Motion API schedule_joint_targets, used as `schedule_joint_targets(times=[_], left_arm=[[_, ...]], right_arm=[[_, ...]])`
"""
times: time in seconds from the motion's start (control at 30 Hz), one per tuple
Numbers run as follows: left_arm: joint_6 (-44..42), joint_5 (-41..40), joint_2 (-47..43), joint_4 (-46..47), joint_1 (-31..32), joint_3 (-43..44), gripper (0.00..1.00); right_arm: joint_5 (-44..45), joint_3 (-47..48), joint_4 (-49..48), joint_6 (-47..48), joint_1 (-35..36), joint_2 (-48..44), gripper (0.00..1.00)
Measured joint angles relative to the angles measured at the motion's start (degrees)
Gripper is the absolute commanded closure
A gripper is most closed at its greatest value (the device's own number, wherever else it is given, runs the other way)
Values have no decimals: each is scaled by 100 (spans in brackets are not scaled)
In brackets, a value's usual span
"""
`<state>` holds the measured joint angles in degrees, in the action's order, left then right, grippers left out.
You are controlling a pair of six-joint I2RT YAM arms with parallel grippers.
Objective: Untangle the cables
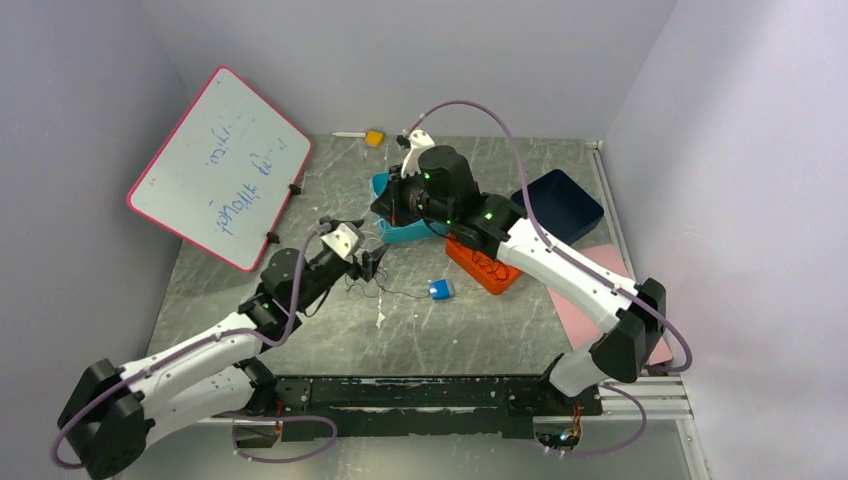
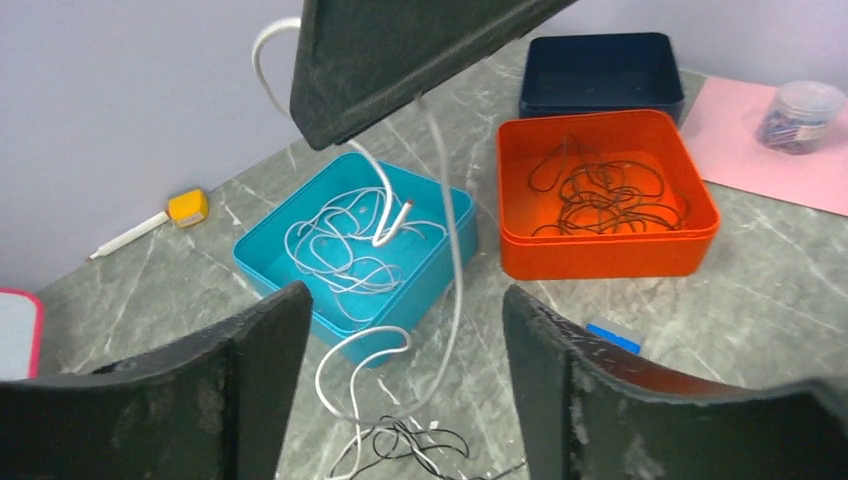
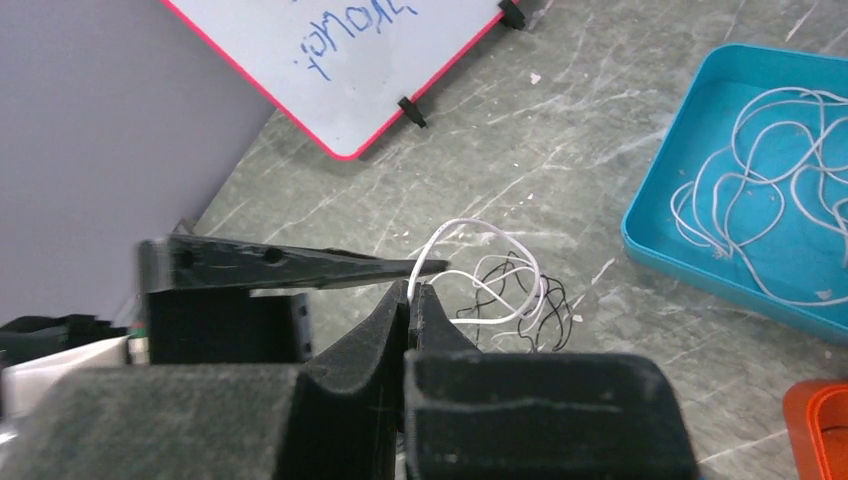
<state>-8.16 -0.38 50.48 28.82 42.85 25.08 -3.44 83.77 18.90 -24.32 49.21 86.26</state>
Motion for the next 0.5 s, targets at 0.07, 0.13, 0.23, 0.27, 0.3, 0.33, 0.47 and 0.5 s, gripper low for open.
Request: schedule_joint_targets(times=[0.07,0.13,0.23,0.27,0.3,0.33,0.47,0.5], left_arm=[[-79,-85,323,304,0,2,37],[-149,-184,647,544,0,2,39],[-146,-293,1003,828,0,0,42],[-127,-306,1110,944,0,-11,44],[-107,-308,1180,1032,0,-24,46],[-66,-310,1279,1193,0,-61,47],[146,-310,1777,1718,0,-260,47],[205,-313,1941,1834,0,-310,47]], right_arm=[[-26,28,57,-13,0,-66,100],[-4,57,118,-33,0,-192,100],[153,72,205,-48,0,-544,100],[227,83,216,-48,0,-673,100],[291,105,219,-48,0,-841,100],[369,146,216,-46,-2,-1010,100],[570,444,107,-33,-2,-1582,100],[584,542,70,-26,-2,-1694,100]])
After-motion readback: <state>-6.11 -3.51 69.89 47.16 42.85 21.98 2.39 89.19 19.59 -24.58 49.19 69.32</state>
